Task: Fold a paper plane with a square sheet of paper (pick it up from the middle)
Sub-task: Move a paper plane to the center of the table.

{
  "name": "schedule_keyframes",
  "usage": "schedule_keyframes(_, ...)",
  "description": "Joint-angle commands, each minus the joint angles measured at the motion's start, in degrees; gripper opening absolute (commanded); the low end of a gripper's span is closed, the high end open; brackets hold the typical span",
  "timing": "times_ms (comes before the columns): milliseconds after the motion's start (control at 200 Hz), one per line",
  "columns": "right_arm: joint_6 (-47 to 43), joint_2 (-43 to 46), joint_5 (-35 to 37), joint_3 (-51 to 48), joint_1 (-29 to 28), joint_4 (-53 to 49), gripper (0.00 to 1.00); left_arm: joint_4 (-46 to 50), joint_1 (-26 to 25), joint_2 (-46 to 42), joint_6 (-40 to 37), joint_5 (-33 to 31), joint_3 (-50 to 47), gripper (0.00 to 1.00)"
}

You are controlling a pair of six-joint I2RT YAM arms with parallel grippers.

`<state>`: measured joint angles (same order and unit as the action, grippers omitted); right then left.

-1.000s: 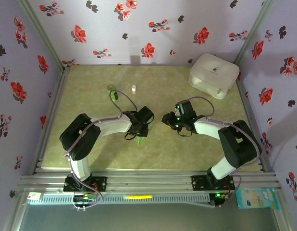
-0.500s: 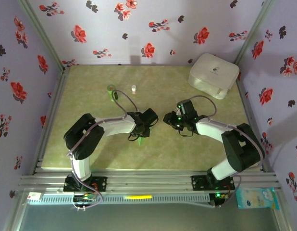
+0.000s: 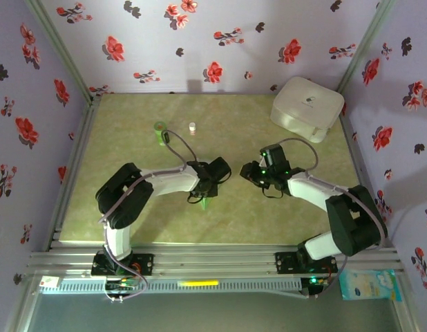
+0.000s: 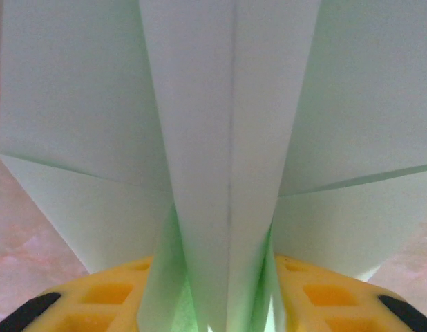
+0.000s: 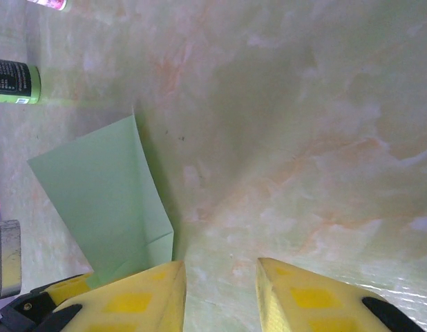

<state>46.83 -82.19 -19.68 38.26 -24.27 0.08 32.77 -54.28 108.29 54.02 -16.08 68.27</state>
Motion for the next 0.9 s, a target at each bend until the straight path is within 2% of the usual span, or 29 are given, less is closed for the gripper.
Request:
schedule_keyframes(0, -2.0, 2.1, -0.1, -0.7, 0.7, -1.5, 0.32, 6.8, -0.8, 2.0, 3.0, -2.8, 1.6, 0.4)
schedule_keyframes(235, -4.4, 6.1, 0.9, -1.2, 0.7, -2.5, 0.34, 8.3, -1.4, 0.2, 4.0, -5.2, 4.7, 0.41)
schedule_keyframes(670, -11.9, 16.4, 12.5, 2.8, 1.0, -15.1, 0.43, 7.2, -1.4, -8.9, 2.1, -8.2, 3.6, 0.5)
schedule_keyframes(815, -16.1, 20.8, 24.7, 5.1, 1.3, -20.7, 0.5, 4.9, -1.3, -15.3, -1.3, -11.9, 0.5, 0.55)
schedule_keyframes(895, -18.1, 22.4, 35.7, 5.3, 1.8, -22.2, 0.66, 2.2, -0.5, -19.4, -6.8, -13.1, -1.6, 0.62)
